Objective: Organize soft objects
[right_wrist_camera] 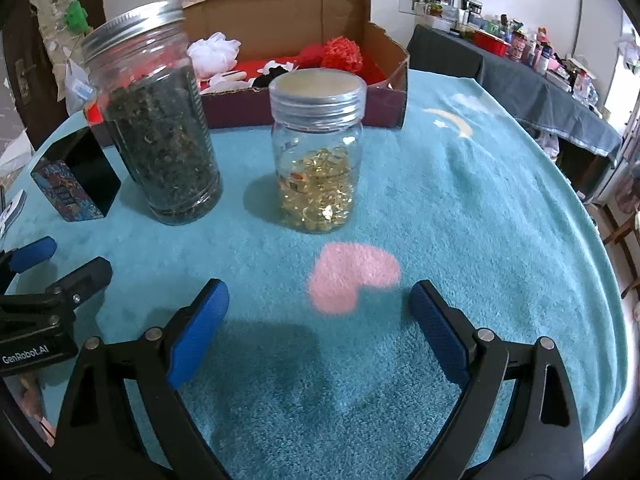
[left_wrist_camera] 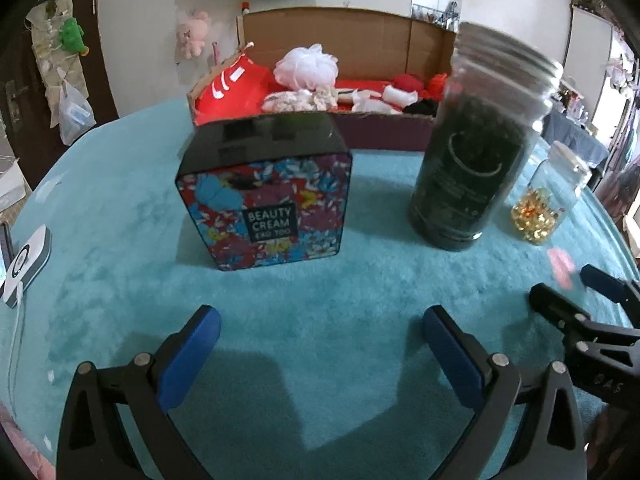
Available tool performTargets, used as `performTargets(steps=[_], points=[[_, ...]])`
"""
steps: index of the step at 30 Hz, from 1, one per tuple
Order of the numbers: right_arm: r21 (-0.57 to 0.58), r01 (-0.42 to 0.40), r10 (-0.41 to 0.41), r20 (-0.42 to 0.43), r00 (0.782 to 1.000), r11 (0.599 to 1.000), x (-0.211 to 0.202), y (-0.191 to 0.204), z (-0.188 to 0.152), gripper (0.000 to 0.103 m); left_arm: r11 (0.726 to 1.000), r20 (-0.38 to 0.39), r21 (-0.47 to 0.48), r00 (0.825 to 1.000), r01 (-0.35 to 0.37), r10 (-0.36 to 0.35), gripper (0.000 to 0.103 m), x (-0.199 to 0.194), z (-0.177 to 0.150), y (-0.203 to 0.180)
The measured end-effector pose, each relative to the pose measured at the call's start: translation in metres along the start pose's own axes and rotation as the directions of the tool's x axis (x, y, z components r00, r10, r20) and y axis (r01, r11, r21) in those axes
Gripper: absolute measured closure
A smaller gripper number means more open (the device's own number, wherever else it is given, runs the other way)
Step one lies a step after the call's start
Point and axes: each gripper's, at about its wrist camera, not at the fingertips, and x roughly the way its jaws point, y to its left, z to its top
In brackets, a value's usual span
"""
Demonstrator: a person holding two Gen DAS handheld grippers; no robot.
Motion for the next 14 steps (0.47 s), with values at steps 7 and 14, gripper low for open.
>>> performTargets(steps=[7, 14], points=[[0.006, 0.000, 0.000, 0.007, 1.000, 1.000, -0.0002, 0.0006, 0.0012, 0.008, 1.000, 0.004, 0.002, 1.000, -0.013, 0.013, 0.000, -0.0004, -0.0018, 0.0001], [0.005, 0.001, -0.001, 0.007, 1.000, 1.000, -0.0003, 0.0002, 0.0014, 0.008, 1.000, 0.003, 0.001, 1.000, -0.012, 0.012, 0.000, -0.0003, -0.0016, 0.0001]])
